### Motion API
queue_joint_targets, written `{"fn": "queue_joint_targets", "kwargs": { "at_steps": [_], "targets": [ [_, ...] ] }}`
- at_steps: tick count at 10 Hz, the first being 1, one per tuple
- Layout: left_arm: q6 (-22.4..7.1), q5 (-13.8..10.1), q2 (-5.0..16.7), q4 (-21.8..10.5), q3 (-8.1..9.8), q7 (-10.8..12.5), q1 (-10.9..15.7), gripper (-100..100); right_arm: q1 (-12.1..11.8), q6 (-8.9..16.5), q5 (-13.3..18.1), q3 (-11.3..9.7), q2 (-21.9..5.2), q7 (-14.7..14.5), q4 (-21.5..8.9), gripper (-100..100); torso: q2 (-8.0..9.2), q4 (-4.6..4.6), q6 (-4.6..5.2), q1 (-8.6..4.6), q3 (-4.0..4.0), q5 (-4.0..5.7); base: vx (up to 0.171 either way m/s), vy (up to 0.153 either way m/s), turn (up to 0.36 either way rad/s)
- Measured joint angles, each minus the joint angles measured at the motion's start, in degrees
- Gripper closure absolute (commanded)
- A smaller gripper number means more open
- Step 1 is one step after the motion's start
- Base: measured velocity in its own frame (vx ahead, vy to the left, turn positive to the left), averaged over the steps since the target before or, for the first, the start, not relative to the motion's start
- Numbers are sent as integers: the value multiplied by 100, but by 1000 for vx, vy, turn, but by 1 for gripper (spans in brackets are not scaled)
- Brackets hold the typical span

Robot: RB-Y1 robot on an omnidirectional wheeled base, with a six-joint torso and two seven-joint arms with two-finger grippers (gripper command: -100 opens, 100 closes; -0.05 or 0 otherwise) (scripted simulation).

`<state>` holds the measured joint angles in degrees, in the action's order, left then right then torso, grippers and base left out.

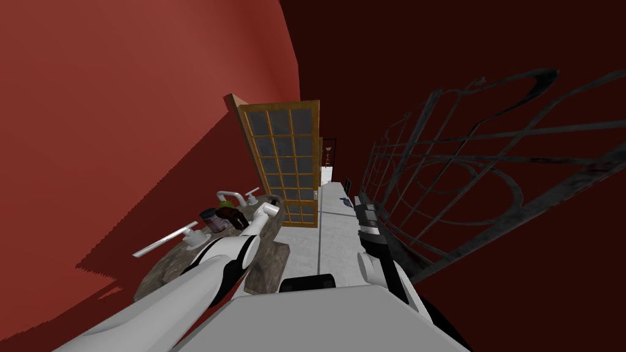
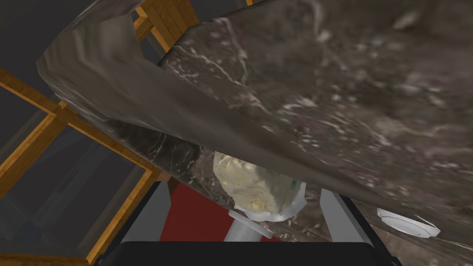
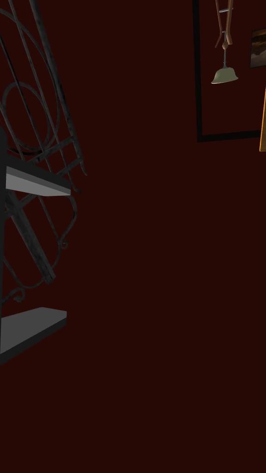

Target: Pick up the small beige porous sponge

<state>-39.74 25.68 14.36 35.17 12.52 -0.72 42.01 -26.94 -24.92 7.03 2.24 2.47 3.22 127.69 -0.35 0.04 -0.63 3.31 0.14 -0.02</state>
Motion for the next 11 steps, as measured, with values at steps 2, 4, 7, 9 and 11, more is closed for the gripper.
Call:
{"fn": "queue_joint_targets", "kwargs": {
  "at_steps": [2, 4, 7, 9, 11],
  "targets": [
    [-4, -3, -2, 0, 3, 3, -1, 100, 0, 0, 0, 0, 0, 0, 0, 0, 1, 0, 1, 0, -1, 1, 0, 0, 0],
    [-2, -3, -3, 1, 2, 3, 0, 100, 0, 0, 0, 0, 0, 0, 0, 0, 2, 1, -1, 2, -1, 1, 0, 0, 0],
    [132, -58, 130, -64, -81, 147, -76, 100, -2, 0, 0, 0, 0, 0, 0, 0, -38, -3, -18, 4, 18, 6, 113, -25, 89],
    [-5, -302, 285, 550, -101, 24, -528, 100, -2, 0, 0, 0, 0, 0, 0, 0, -51, -12, -4, 0, 30, 0, 82, -28, 1],
    [105, -285, 322, 708, -104, 76, -789, 100, 0, 0, 0, 0, 0, 0, 0, 0, -4, -5, -5, 7, 5, -2, 62, -23, 67]
  ]
}}
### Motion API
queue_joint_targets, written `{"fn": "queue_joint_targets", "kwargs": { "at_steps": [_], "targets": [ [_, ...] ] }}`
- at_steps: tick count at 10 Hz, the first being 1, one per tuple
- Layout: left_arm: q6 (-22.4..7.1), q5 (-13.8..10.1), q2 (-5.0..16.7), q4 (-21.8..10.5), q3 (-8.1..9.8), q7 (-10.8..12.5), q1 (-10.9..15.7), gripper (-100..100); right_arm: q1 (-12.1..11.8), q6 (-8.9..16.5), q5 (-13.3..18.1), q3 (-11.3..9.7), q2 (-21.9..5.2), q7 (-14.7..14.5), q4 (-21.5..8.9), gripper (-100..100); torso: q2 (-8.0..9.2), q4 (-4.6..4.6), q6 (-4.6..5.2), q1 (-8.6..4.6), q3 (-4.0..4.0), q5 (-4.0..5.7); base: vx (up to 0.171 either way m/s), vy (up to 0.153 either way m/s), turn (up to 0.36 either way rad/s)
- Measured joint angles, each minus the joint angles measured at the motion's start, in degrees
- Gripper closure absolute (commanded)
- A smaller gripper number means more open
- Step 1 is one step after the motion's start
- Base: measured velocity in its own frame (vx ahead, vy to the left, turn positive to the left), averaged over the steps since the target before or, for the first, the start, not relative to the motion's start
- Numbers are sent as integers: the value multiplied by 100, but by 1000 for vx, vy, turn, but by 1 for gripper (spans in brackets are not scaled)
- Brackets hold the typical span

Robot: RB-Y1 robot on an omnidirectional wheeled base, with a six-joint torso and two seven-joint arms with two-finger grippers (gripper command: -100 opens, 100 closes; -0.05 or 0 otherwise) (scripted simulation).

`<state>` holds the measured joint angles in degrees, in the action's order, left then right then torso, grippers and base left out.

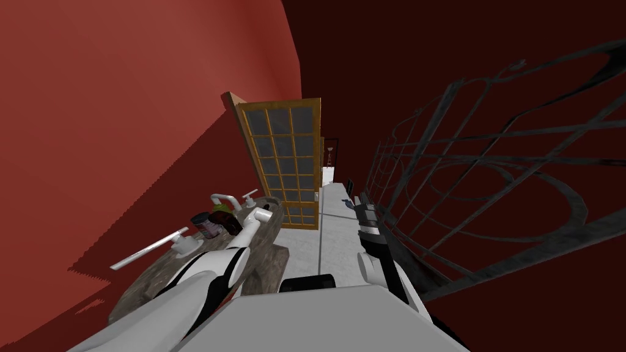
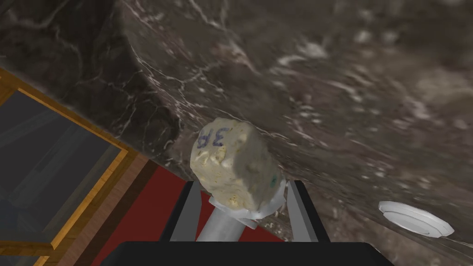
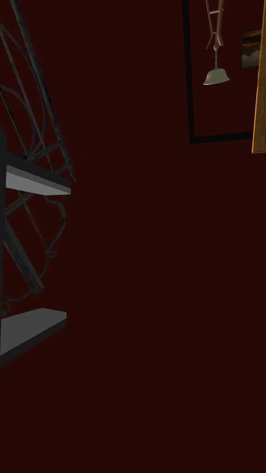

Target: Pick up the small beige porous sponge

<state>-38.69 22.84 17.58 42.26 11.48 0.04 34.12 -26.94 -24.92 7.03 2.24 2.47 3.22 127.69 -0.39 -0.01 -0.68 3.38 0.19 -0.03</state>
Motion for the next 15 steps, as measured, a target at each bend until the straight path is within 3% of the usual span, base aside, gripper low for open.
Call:
{"fn": "queue_joint_targets", "kwargs": {
  "at_steps": [2, 5, 7, 10, 12, 15],
  "targets": [
    [70, -236, 259, 310, -92, 37, -369, 100, -3, 0, 0, 0, 0, 0, 0, 0, -56, -6, -7, -13, 28, 6, 149, -52, 87],
    [63, -341, 342, 789, -96, 10, -821, 100, 0, 0, 0, 0, 0, 0, 0, 0, 3, 2, 2, 3, -2, 2, 54, -20, 23],
    [184, -609, 640, 1016, -182, 31, -1145, 100, -2, 0, 0, 0, 0, 0, 0, 0, -54, -6, -1, -17, 28, 9, 141, -48, 84],
    [115, -631, 642, 1607, -203, 54, -1691, 100, 0, 0, 0, 0, 0, 0, 0, 0, 4, 0, 2, -1, -2, 3, 45, -15, 33],
    [176, -903, 905, 1983, -296, 73, -2090, 100, -2, 0, 0, 0, 0, 0, 0, 0, -55, -2, -1, -13, 26, 17, 147, -59, 77],
    [188, -952, 974, 2548, -304, 82, -2607, 100, 0, 0, 0, 0, 0, 0, 0, 0, -3, 7, 3, 21, -2, 12, 48, -16, 40]
  ]
}}
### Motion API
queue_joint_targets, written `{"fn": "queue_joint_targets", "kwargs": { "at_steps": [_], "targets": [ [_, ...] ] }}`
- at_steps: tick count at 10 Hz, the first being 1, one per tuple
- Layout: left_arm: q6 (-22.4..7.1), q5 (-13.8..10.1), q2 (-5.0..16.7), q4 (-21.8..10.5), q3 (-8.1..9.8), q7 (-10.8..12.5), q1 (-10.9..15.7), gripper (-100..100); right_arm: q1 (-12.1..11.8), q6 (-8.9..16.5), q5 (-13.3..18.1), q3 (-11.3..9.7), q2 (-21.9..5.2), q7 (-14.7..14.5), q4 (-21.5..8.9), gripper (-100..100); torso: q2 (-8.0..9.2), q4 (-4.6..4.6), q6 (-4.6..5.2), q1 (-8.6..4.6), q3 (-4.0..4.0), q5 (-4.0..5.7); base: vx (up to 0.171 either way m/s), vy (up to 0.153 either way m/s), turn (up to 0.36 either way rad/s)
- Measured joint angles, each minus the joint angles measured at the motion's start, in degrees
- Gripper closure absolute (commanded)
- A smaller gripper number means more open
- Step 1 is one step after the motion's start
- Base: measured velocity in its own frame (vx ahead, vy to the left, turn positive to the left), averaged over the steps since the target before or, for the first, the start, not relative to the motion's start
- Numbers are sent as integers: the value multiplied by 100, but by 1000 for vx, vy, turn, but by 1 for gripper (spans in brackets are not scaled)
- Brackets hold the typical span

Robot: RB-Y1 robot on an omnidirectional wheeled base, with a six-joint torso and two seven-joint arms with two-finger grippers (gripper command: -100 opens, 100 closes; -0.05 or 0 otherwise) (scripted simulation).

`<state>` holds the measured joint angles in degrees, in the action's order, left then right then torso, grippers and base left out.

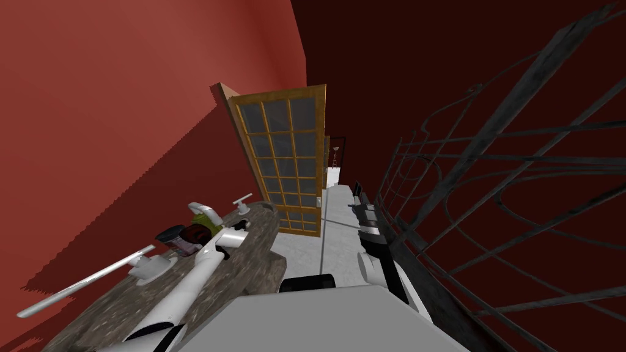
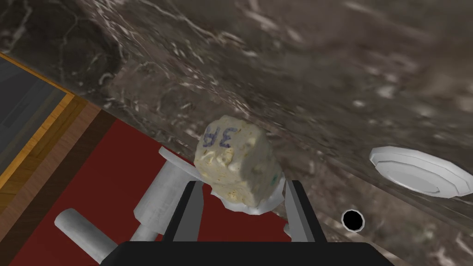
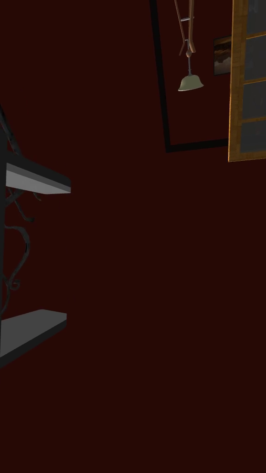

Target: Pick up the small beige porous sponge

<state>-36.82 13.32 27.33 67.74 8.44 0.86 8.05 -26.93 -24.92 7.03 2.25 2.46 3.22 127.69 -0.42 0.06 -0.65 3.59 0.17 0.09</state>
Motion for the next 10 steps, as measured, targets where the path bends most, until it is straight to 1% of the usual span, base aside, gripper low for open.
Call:
{"fn": "queue_joint_targets", "kwargs": {
  "at_steps": [1, 2, 3, 4, 5, 6, 7, 10],
  "targets": [
    [42, -155, 134, 172, -71, 15, -183, 100, -2, 0, 0, 0, 1, 0, 0, 0, -31, 2, -19, 2, 12, 15, 184, -84, 104],
    [79, -254, 240, 321, -109, 28, -360, 100, -2, 0, 0, 0, 1, 0, 0, 0, -50, 6, -21, 10, 19, 27, 114, -62, 20],
    [82, -309, 315, 532, -101, 27, -561, 100, -1, 0, 0, 0, 0, 0, 0, 0, -34, 6, -19, 19, 12, 22, 34, -18, -10],
    [105, -324, 340, 673, -99, 30, -718, 100, 0, 0, 0, 0, 0, 0, 0, 0, -8, 9, -20, 34, -1, 18, -9, 10, -9],
    [120, -312, 335, 796, -101, 35, -843, 100, 0, 0, 0, 0, 0, 0, 0, 0, 11, 13, -22, 45, -12, 16, 145, -38, 149],
    [153, -479, 496, 944, -162, 48, -1017, 100, -3, 0, 0, 1, 0, 0, 0, 0, -28, 11, -30, 35, 6, 24, 193, -70, 136],
    [176, -591, 613, 1077, -198, 55, -1181, 100, -2, 0, 0, 0, 0, 0, 0, 0, -51, 7, -22, 30, 20, 30, 91, -55, 7],
    [176, -584, 626, 1508, -213, 75, -1642, 100, 0, 0, 0, 0, 0, 0, 0, 0, 10, 16, -24, 55, -13, 24, -9, -6, -10]
  ]
}}
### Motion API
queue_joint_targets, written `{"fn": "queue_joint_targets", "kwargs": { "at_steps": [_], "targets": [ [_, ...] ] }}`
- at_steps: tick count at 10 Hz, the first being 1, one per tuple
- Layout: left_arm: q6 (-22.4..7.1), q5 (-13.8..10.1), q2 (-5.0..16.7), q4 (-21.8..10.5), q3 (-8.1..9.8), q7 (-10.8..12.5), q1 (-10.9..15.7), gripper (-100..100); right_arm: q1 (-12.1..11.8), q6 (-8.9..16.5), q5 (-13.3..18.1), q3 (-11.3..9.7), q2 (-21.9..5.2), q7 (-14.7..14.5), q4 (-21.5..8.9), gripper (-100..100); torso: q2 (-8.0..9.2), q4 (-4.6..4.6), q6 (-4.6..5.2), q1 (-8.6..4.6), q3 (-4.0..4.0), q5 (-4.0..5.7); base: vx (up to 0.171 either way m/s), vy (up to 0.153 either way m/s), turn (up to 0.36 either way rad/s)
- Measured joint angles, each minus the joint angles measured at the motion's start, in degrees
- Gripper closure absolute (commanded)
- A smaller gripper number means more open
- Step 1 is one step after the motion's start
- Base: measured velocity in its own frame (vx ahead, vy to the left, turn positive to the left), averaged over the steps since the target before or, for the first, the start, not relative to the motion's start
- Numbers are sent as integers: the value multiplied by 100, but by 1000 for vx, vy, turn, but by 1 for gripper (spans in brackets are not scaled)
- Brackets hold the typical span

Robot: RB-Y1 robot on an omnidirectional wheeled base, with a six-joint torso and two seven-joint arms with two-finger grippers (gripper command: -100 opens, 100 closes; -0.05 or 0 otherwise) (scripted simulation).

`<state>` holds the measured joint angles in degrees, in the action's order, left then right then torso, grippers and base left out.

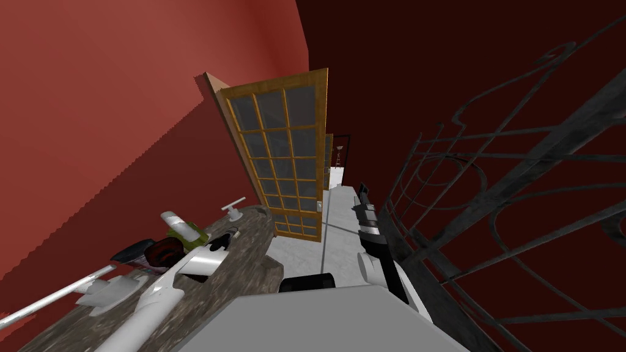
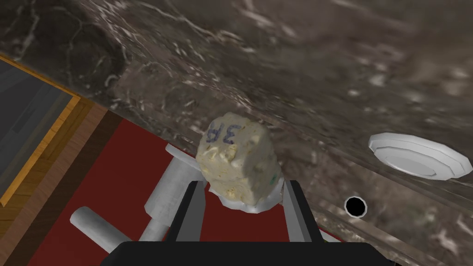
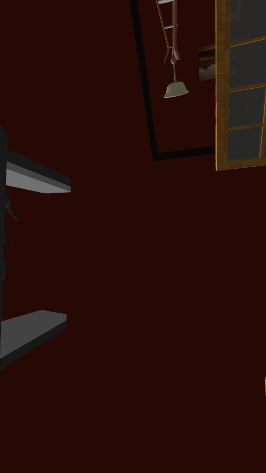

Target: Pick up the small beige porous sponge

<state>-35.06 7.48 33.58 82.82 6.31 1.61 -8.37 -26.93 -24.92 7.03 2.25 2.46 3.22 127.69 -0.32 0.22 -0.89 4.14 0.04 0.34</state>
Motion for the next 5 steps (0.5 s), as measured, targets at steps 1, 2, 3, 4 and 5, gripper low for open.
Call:
{"fn": "queue_joint_targets", "kwargs": {
  "at_steps": [1, 2, 3, 4, 5],
  "targets": [
    [-23, -12, 8, 156, -1, -5, -95, 100, 0, 0, 0, 0, 0, 0, 0, 0, 6, 4, 1, 4, -5, 2, 137, -66, 173],
    [23, -185, 179, 321, -49, 7, -272, 100, -3, 0, 0, 0, 0, 0, 0, 0, -36, -3, -6, -18, 17, 8, 171, -89, 125],
    [42, -297, 303, 521, -70, 19, -476, 100, -2, 0, 0, 0, 0, 0, 0, 0, -56, -9, 5, -30, 30, 8, 103, -49, -8],
    [49, -338, 346, 732, -71, 27, -692, 100, -1, 0, 0, 0, 0, 0, 0, 0, -46, -9, 8, -22, 26, 5, 40, -11, -24],
    [44, -314, 323, 934, -83, 33, -875, 100, -1, 0, 0, 0, 0, 0, 0, 0, -26, -6, 7, -10, 16, 2, -2, 7, -10]
  ]
}}
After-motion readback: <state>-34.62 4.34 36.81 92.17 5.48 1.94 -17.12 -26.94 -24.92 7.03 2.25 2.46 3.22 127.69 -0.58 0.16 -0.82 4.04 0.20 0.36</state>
